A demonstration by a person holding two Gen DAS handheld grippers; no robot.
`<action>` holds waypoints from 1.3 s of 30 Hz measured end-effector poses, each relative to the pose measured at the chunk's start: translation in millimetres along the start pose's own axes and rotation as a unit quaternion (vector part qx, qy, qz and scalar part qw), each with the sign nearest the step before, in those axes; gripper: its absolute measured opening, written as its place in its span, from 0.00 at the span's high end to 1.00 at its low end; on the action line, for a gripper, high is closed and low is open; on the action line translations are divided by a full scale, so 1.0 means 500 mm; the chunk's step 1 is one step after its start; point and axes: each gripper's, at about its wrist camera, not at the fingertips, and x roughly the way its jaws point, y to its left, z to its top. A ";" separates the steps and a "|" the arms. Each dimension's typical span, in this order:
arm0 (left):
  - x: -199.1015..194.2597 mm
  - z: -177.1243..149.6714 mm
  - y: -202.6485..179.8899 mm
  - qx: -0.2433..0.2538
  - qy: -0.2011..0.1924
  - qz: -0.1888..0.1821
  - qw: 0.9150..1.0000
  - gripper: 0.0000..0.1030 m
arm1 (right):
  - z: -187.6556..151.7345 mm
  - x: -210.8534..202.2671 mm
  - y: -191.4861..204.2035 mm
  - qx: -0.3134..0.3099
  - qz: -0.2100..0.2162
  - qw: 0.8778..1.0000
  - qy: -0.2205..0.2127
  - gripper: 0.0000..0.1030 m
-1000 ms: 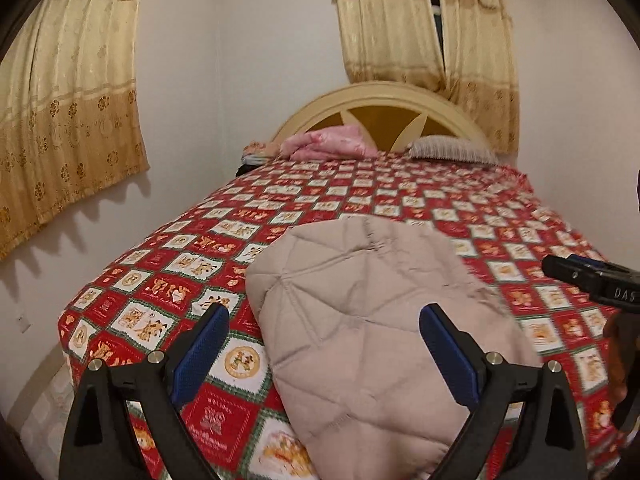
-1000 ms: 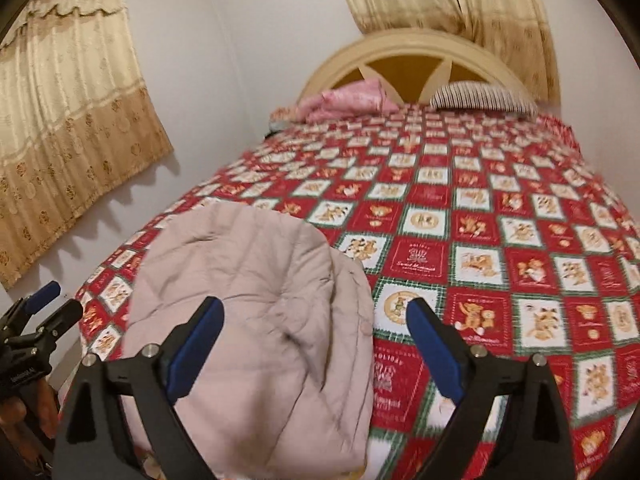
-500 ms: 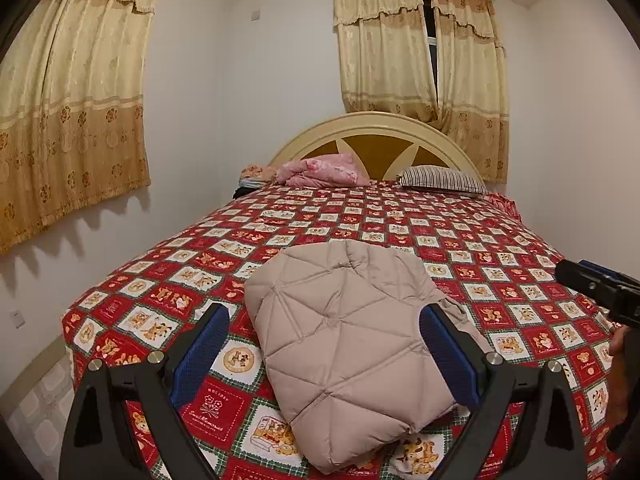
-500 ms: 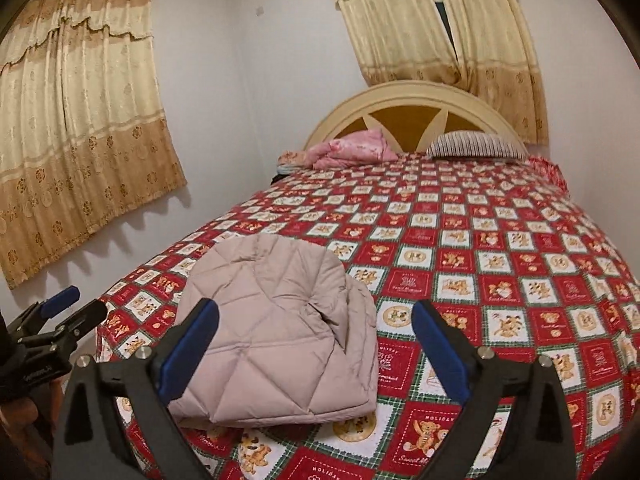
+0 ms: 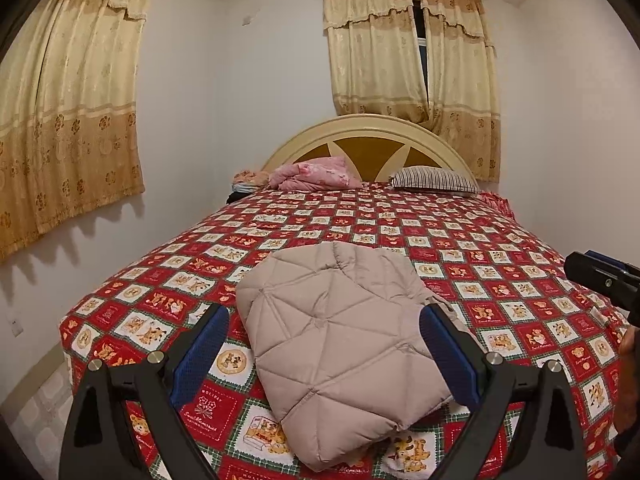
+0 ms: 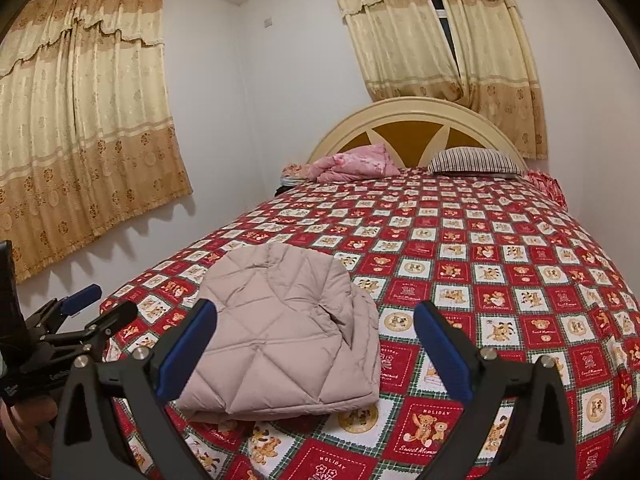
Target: Fold large clothes
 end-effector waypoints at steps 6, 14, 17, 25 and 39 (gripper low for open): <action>-0.003 0.001 -0.002 -0.001 0.000 0.001 1.000 0.06 | 0.000 -0.008 -0.002 0.002 0.003 1.000 -0.005 0.02; -0.003 0.001 -0.002 0.000 0.000 0.001 1.000 0.06 | 0.008 -0.017 0.003 0.003 0.006 1.000 -0.012 0.02; -0.003 0.003 0.000 -0.001 0.002 0.002 1.000 0.06 | 0.010 -0.018 0.006 0.005 0.007 1.000 -0.014 0.01; -0.001 0.005 0.001 -0.003 0.005 0.004 1.000 0.06 | 0.012 -0.018 0.007 0.007 0.008 1.000 -0.018 0.01; -0.018 0.015 -0.003 -0.011 -0.013 0.009 1.000 0.06 | 0.027 -0.024 0.013 0.011 0.007 0.999 -0.030 0.00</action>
